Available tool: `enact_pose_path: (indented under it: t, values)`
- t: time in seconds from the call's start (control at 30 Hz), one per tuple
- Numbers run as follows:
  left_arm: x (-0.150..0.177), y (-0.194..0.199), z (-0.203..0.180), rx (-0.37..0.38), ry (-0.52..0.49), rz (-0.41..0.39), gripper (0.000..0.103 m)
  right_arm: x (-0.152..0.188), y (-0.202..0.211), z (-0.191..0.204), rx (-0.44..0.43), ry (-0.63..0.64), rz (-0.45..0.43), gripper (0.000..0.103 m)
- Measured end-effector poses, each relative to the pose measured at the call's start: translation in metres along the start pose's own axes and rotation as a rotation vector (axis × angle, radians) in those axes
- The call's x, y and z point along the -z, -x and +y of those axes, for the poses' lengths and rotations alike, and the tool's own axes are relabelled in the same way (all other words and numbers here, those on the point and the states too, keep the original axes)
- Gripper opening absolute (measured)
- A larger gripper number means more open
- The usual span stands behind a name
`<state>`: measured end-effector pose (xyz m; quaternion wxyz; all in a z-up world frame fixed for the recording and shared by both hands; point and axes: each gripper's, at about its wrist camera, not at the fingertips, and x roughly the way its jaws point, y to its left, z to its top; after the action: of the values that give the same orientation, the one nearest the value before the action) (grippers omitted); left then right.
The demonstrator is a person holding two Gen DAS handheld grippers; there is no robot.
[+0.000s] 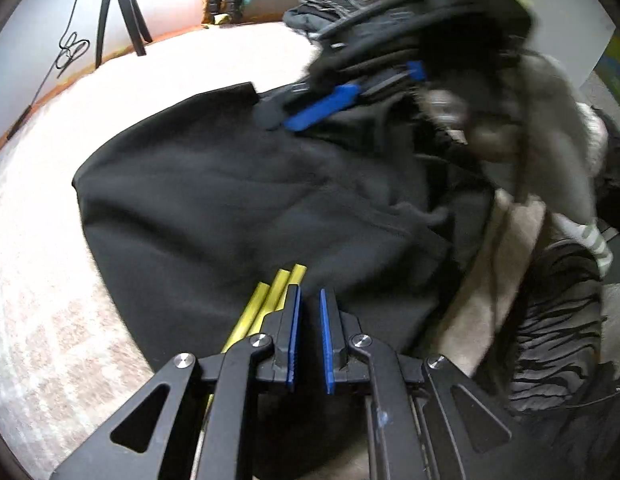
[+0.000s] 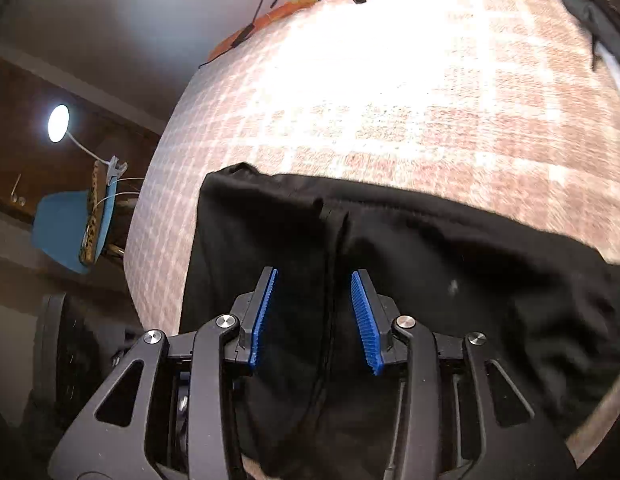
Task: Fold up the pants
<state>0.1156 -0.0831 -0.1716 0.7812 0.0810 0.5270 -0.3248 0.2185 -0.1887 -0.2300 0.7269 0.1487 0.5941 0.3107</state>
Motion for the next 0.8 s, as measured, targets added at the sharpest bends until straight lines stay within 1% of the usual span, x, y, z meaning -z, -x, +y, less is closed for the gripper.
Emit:
enact_pose_path:
  t: [0.07, 0.13, 0.2, 0.3, 0.43, 0.5, 0.53, 0.57, 0.6, 0.7, 0.8]
  values:
    - [0.001, 0.003, -0.008, 0.01, -0.01, -0.008, 0.007, -0.004, -0.007, -0.003, -0.014, -0.016, 0.004, 0.04]
    - [0.002, 0.003, -0.017, 0.009, -0.038, -0.001, 0.007, -0.003, -0.004, -0.004, -0.031, -0.018, -0.003, 0.04]
    - [0.002, -0.001, -0.023, 0.011, -0.061, 0.013, 0.007, -0.004, -0.006, 0.0, -0.013, 0.0, -0.008, 0.04]
    - [0.0, -0.008, -0.023, 0.012, -0.048, 0.027, 0.007, -0.002, -0.007, 0.008, 0.013, 0.012, -0.013, 0.04]
    - [0.002, -0.008, -0.025, 0.006, -0.058, 0.021, 0.007, -0.002, -0.003, 0.004, 0.018, 0.02, -0.028, 0.04]
    - [0.003, -0.008, -0.029, -0.013, -0.075, 0.015, 0.007, -0.001, -0.005, 0.01, 0.034, 0.039, -0.046, 0.04]
    - [0.003, -0.007, -0.032, -0.017, -0.085, 0.012, 0.007, 0.0, -0.009, 0.016, 0.054, 0.066, -0.044, 0.026]
    - [0.004, -0.006, -0.035, -0.015, -0.092, 0.012, 0.007, 0.0, -0.013, 0.02, 0.06, 0.082, -0.03, 0.008]
    - [0.005, -0.006, -0.037, -0.011, -0.099, 0.013, 0.007, 0.001, -0.015, 0.022, 0.057, 0.09, -0.023, 0.008]
    - [0.008, -0.003, -0.041, -0.012, -0.099, 0.008, 0.007, 0.002, -0.009, 0.026, 0.068, 0.111, -0.047, 0.007]
    - [0.007, -0.001, -0.036, -0.004, -0.073, -0.004, 0.007, 0.003, 0.003, 0.023, 0.05, 0.088, -0.076, 0.007]
